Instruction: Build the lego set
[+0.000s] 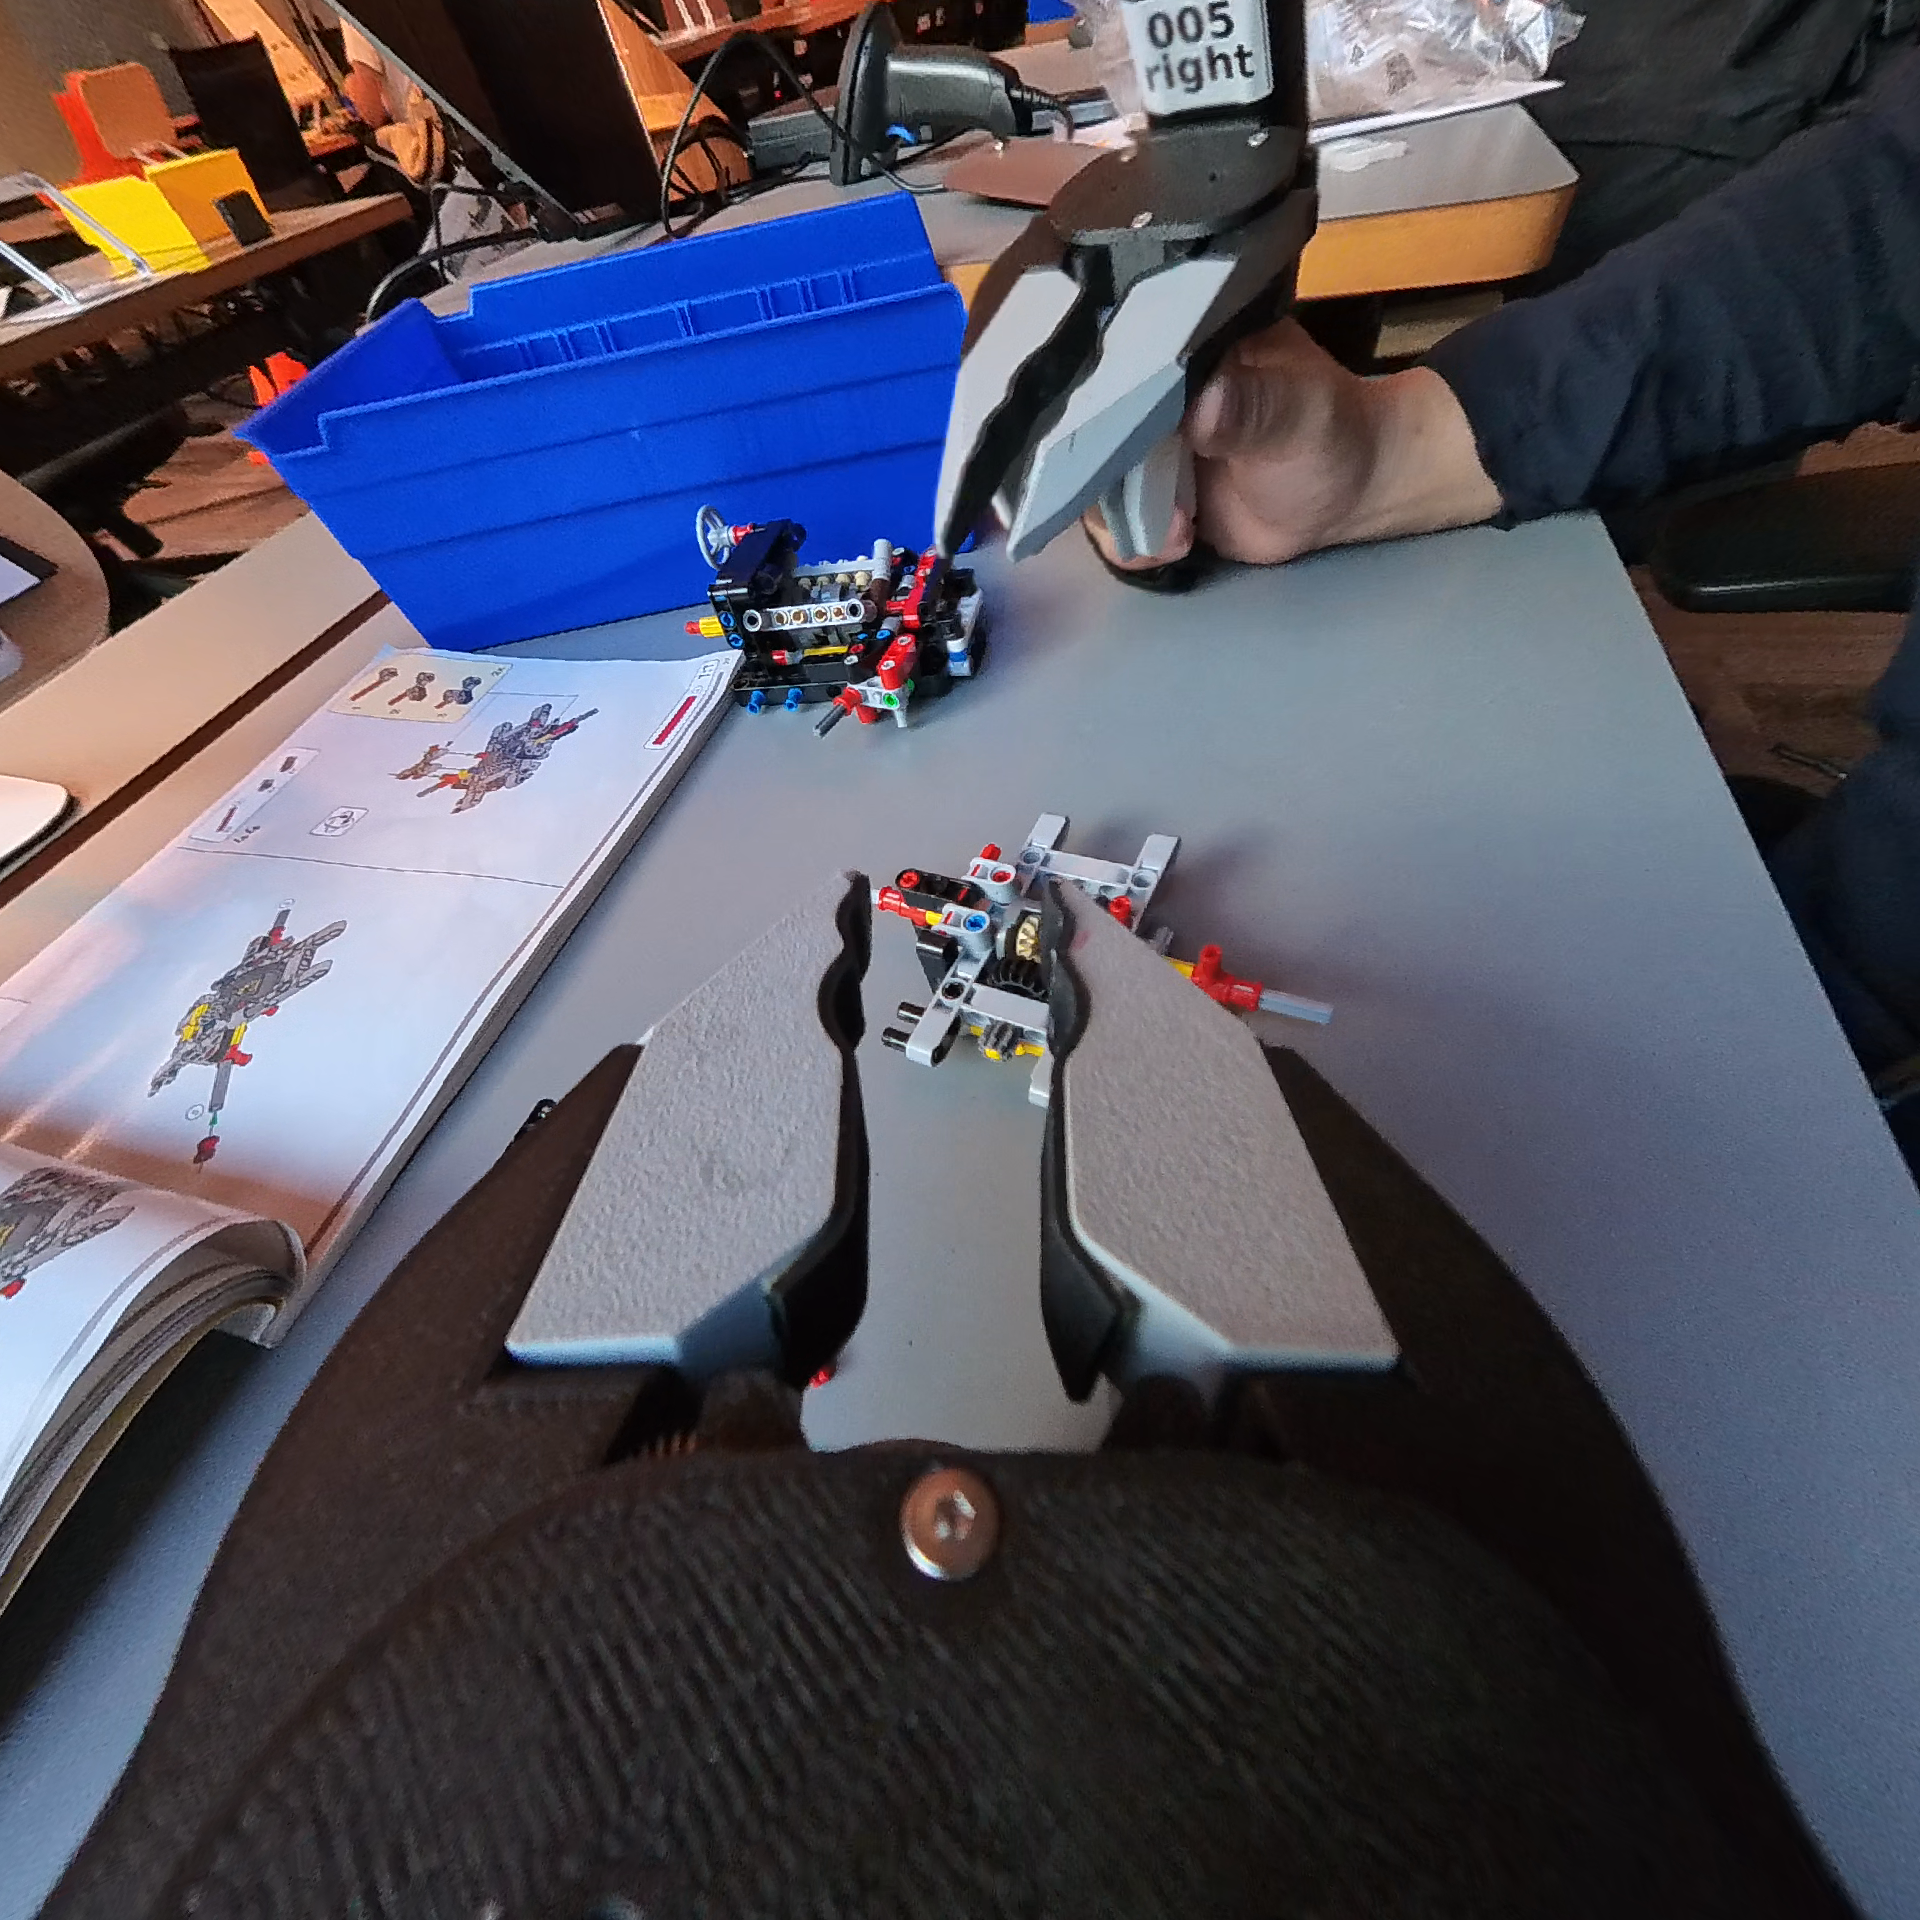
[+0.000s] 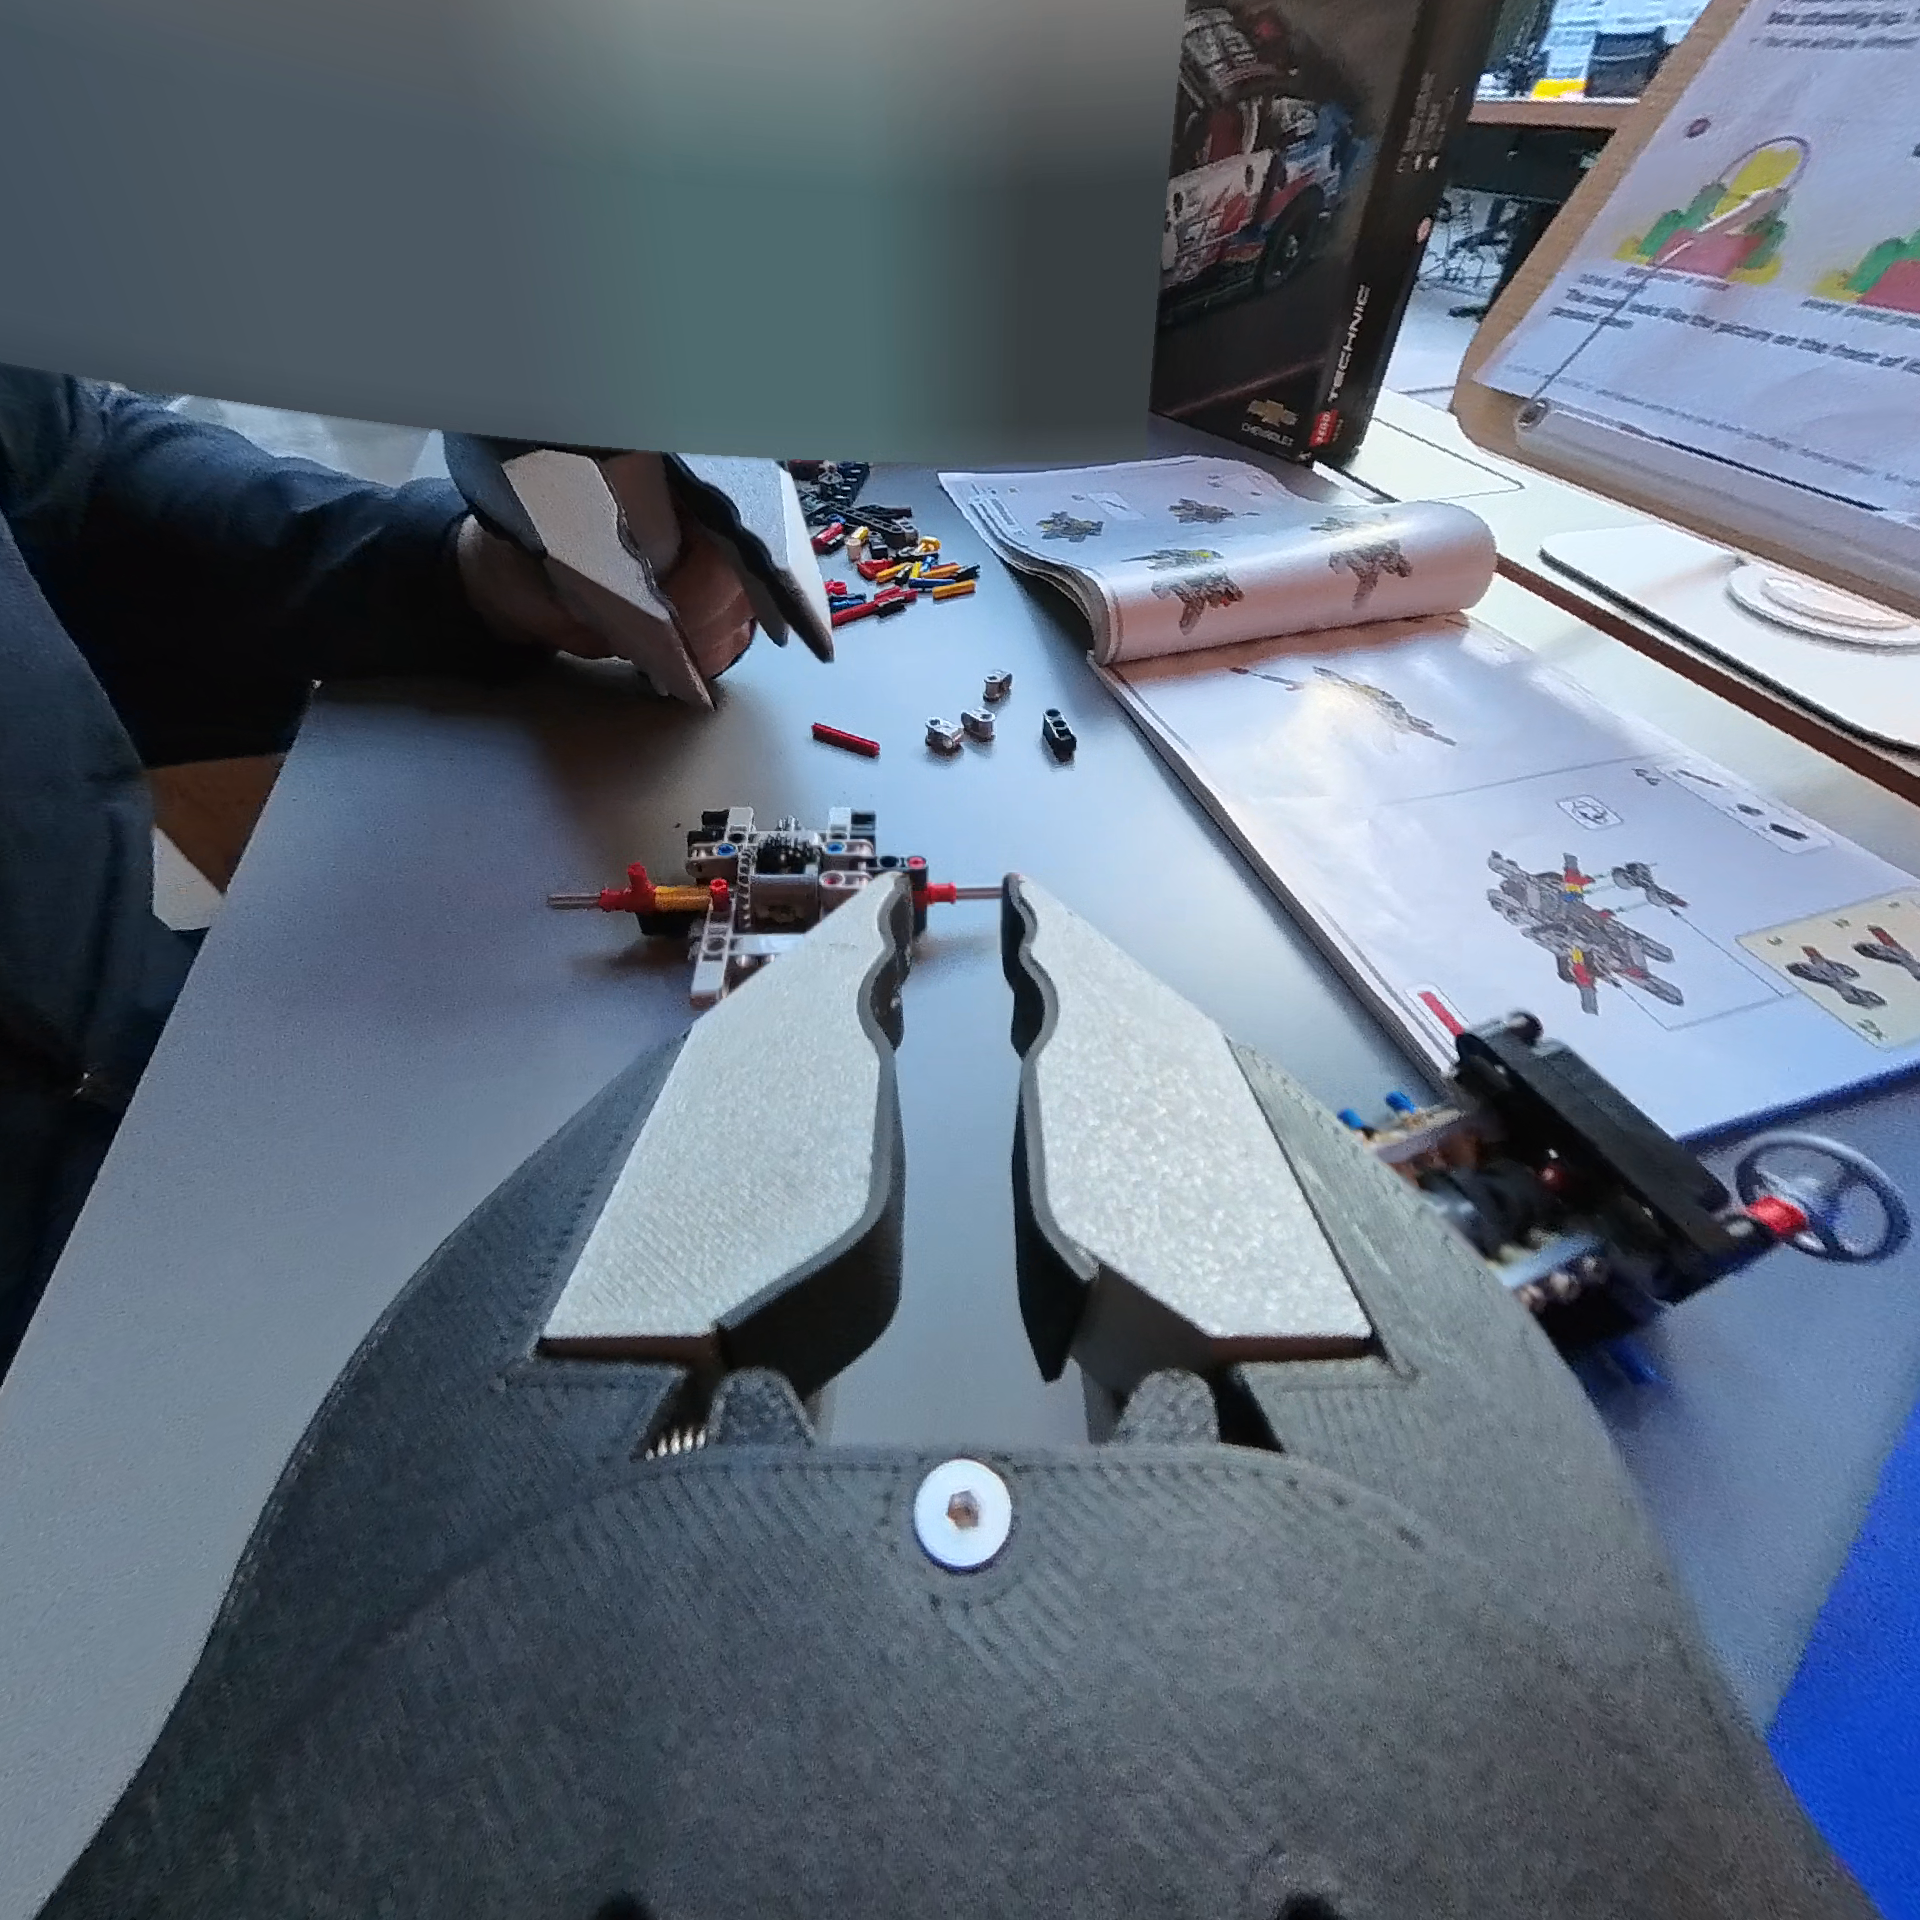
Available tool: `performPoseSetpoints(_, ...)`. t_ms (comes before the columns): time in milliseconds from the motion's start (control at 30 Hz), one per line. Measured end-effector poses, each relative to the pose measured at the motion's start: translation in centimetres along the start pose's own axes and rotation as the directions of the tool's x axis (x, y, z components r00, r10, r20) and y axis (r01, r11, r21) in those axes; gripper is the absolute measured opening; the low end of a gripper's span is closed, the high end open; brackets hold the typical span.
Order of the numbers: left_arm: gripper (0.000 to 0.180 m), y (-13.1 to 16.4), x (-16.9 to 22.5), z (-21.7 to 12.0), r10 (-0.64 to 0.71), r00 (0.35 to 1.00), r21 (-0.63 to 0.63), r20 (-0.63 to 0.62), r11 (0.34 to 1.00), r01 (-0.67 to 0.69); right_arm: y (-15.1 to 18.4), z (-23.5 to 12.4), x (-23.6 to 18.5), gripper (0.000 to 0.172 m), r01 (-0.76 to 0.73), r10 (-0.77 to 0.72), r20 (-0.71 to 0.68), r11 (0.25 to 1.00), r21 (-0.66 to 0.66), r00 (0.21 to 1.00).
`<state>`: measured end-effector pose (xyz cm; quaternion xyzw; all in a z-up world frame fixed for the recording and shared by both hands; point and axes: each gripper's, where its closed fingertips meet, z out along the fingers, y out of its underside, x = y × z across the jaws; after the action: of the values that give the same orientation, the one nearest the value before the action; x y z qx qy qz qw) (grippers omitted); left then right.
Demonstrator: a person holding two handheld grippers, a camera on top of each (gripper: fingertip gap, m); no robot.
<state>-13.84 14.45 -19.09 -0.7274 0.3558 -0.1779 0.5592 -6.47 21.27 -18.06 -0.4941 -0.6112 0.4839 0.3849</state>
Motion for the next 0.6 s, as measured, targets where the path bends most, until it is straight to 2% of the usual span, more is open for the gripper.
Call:
performPoseSetpoints(267, 0.027, -0.1, -0.2, 0.1, -0.018, 1.0, 0.004, 0.003, 1.0, 0.018, -1.0, 2.5, -0.5, 0.013, -0.006, 0.004, 0.073, 1.0, 0.025, 0.997)
performPoseSetpoints(400, 0.027, -0.9, -0.5, 0.6, -0.071, 0.997, 0.051, -0.009, 0.996, 0.071, -1.8, 3.0, -0.4, 0.013, -0.034, 0.027, 0.106, 0.998, 0.062, 0.994)
performPoseSetpoints(600, 0.026, -1.1, 0.0, 1.4, -0.055, 0.997, 0.046, -0.046, 0.997, 0.057, -2.4, 3.5, -0.4, 0.011, -0.056, 0.042, 0.151, 0.994, 0.091, 0.988)
